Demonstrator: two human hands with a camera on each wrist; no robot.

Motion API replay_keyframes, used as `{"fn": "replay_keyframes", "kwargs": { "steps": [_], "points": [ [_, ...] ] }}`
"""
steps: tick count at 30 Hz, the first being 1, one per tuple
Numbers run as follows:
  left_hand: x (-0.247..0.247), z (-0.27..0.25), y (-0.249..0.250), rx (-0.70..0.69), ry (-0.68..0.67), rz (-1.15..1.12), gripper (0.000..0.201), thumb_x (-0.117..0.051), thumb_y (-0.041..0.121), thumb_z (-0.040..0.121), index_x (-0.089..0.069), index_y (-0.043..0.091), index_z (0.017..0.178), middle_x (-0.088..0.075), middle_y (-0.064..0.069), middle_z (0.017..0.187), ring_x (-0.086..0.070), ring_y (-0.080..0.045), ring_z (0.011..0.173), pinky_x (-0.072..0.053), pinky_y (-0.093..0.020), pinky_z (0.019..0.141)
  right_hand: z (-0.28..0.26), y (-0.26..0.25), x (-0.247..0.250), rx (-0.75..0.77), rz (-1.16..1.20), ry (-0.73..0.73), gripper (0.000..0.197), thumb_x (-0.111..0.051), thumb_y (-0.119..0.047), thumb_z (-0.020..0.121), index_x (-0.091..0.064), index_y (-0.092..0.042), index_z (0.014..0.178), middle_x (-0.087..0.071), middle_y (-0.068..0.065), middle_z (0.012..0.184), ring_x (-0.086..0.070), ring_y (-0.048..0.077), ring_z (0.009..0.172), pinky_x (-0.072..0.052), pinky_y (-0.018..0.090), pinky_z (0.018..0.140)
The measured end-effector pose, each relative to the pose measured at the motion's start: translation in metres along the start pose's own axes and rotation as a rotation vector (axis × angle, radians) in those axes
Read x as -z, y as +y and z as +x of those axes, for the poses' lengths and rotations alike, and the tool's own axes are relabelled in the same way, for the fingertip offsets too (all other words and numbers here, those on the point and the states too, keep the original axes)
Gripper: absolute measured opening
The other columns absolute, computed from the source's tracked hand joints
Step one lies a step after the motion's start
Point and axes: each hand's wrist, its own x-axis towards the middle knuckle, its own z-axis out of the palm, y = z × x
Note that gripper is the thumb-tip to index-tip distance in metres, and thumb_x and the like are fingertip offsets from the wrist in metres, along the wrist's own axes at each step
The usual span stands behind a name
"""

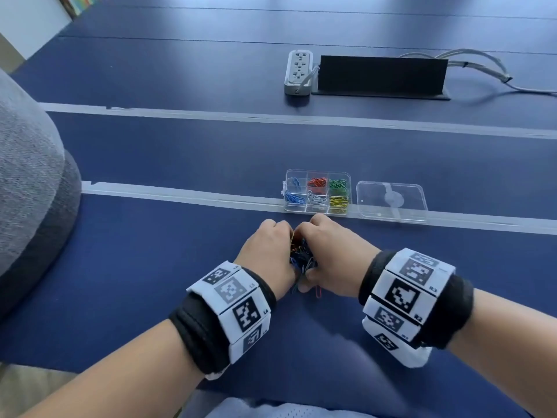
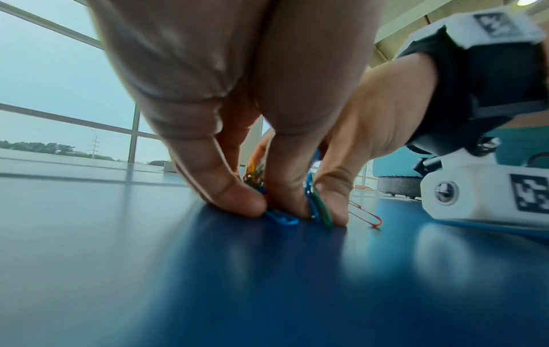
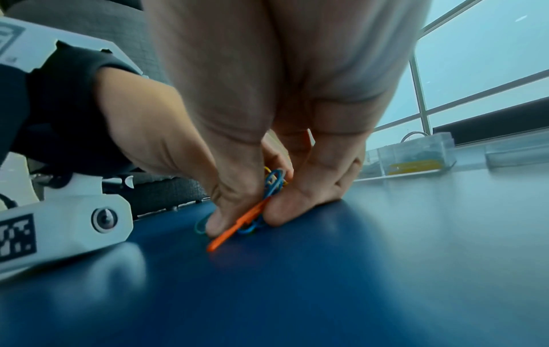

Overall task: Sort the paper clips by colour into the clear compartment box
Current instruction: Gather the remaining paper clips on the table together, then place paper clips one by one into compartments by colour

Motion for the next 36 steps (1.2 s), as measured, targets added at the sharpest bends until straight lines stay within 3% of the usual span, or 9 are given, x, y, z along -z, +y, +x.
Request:
{"fn": "replay_keyframes", "kwargs": {
  "steps": [7, 11, 14, 17, 21, 24, 27, 32, 36],
  "points": [
    [-0.001, 0.014, 0.001, 0.051, 0.05, -0.065, 0.025, -0.055, 0.009, 0.083, -0.059, 0.011, 0.108, -0.062, -0.01, 0.111, -0.059, -0.026, 0.102, -0.047, -0.037, 0.089, 0.005, 0.002, 0.007, -0.015, 0.045, 0.09, 0.023, -0.065, -0.023, 0.076, -0.064, -0.009, 0.094, -0.064, 0.01, 0.09, -0.06, 0.027, 0.082, -0.051, 0.032, 0.072],
    [0.003, 0.023, -0.007, 0.082, -0.012, -0.374, 0.016, -0.055, 0.003, 0.075, -0.057, 0.017, 0.067, -0.07, -0.013, 0.083, -0.07, -0.026, 0.078, -0.056, -0.039, 0.077, 0.008, 0.0, 0.016, -0.013, 0.057, 0.123, 0.014, -0.061, -0.016, 0.075, -0.068, -0.006, 0.081, -0.059, 0.01, 0.068, -0.052, 0.027, 0.066, -0.048, 0.029, 0.061],
    [0.003, 0.027, -0.009, 0.107, -0.053, -0.681, 0.013, -0.057, 0.006, 0.065, -0.062, 0.018, 0.068, -0.068, -0.012, 0.073, -0.068, -0.024, 0.067, -0.059, -0.041, 0.076, 0.008, 0.0, 0.025, 0.005, 0.027, 0.14, 0.012, -0.062, -0.017, 0.075, -0.066, -0.005, 0.075, -0.054, 0.011, 0.064, -0.048, 0.028, 0.065, -0.046, 0.03, 0.061],
    [0.003, 0.026, -0.005, 0.084, -0.126, -0.987, 0.017, -0.061, -0.005, 0.072, -0.062, 0.009, 0.081, -0.059, -0.012, 0.078, -0.058, -0.019, 0.065, -0.057, -0.029, 0.068, 0.007, 0.0, 0.037, 0.015, 0.029, 0.154, 0.011, -0.061, -0.014, 0.076, -0.07, -0.009, 0.079, -0.059, 0.012, 0.069, -0.053, 0.028, 0.069, -0.048, 0.029, 0.062],
    [0.004, 0.02, 0.001, 0.103, -0.206, -1.352, 0.035, -0.051, 0.0, 0.059, -0.057, -0.002, 0.093, -0.053, -0.013, 0.083, -0.053, -0.02, 0.069, -0.054, -0.026, 0.064, 0.003, -0.003, 0.053, 0.054, -0.033, 0.112, 0.013, -0.058, -0.014, 0.079, -0.071, -0.011, 0.082, -0.066, 0.011, 0.079, -0.056, 0.027, 0.075, -0.053, 0.033, 0.07],
    [0.009, 0.012, 0.008, 0.145, -0.266, -1.629, 0.018, -0.049, 0.007, 0.068, -0.063, 0.0, 0.077, -0.058, -0.014, 0.075, -0.057, -0.027, 0.067, -0.055, -0.033, 0.067, 0.0, -0.007, 0.062, 0.089, -0.045, 0.121, 0.012, -0.057, -0.014, 0.077, -0.069, -0.013, 0.076, -0.062, 0.006, 0.07, -0.05, 0.023, 0.068, -0.051, 0.032, 0.066],
    [0.008, 0.01, 0.01, 0.165, -0.281, -1.877, 0.037, -0.037, 0.011, 0.081, -0.069, 0.003, 0.064, -0.061, -0.014, 0.07, -0.059, -0.03, 0.066, -0.052, -0.041, 0.072, -0.002, -0.014, 0.07, 0.133, -0.064, 0.105, 0.012, -0.059, -0.019, 0.08, -0.071, -0.017, 0.081, -0.063, 0.002, 0.075, -0.055, 0.021, 0.073, -0.049, 0.03, 0.066],
    [0.005, 0.015, 0.017, 0.239, -0.23, -2.011, 0.033, -0.034, 0.012, 0.08, -0.062, 0.0, 0.065, -0.06, -0.014, 0.065, -0.059, -0.025, 0.055, -0.057, -0.034, 0.058, -0.003, -0.017, 0.073, 0.205, -0.043, 0.07, 0.018, -0.06, -0.019, 0.08, -0.072, -0.027, 0.091, -0.069, -0.005, 0.086, -0.056, 0.015, 0.075, -0.047, 0.025, 0.064],
    [-0.005, 0.02, 0.016, 0.284, -0.187, -2.014, 0.049, -0.031, 0.008, 0.092, -0.067, 0.006, 0.058, -0.062, -0.008, 0.059, -0.063, -0.018, 0.051, -0.054, -0.029, 0.05, -0.006, -0.018, 0.073, 0.274, 0.011, 0.057, 0.022, -0.055, -0.018, 0.085, -0.069, -0.027, 0.1, -0.071, -0.006, 0.091, -0.062, 0.014, 0.081, -0.05, 0.03, 0.076]
  ]
}}
